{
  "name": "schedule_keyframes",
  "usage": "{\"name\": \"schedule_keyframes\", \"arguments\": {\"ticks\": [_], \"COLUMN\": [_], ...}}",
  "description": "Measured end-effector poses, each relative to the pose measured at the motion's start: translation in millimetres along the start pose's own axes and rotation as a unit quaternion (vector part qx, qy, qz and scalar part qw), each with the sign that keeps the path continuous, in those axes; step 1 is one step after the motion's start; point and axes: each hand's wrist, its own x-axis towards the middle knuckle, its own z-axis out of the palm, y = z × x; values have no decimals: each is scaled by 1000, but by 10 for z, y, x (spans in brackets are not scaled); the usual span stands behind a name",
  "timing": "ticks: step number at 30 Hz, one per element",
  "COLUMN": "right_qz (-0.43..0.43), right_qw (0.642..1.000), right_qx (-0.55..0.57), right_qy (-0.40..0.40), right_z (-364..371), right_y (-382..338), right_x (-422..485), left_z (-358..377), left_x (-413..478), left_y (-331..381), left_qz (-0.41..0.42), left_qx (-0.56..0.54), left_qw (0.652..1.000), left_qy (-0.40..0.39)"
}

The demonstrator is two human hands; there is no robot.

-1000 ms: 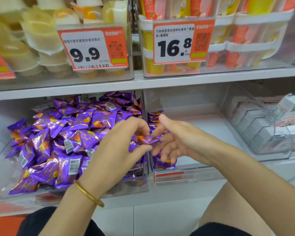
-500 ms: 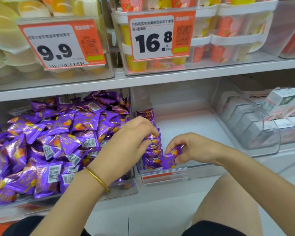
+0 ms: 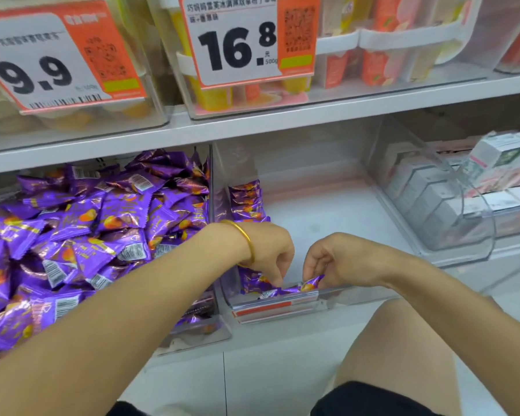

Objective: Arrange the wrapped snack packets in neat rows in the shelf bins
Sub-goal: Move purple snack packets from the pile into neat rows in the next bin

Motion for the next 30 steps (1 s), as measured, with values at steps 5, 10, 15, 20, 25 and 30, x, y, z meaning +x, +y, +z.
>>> {"name": "schedule_keyframes", "arguments": {"ticks": [5, 10, 15, 20, 25, 30], "right_qz": [-7, 3, 2, 1, 6, 10], "right_qw": [1000, 999, 998, 995, 995, 990], "right_qx": [9, 25, 47, 70, 66, 126], "right_qy": [-14, -28, -48, -68, -72, -67], "right_z": [-61, -88, -72, 33, 83, 33], "right_y": [42, 72, 59, -8, -52, -45], "right_x": [10, 30, 114, 226, 265, 226], "left_z": [84, 92, 13, 34, 43, 47], "left_x": [168, 239, 241, 235, 220, 195], "left_y": [-33, -16, -79, -101, -68, -16], "left_qz": [13, 22, 15, -6, -24, -46], "left_qx": [55, 62, 31, 27, 28, 38], "left_qw": [998, 996, 998, 998, 998, 998], "left_qy": [-23, -52, -46, -49, -41, -20]}}
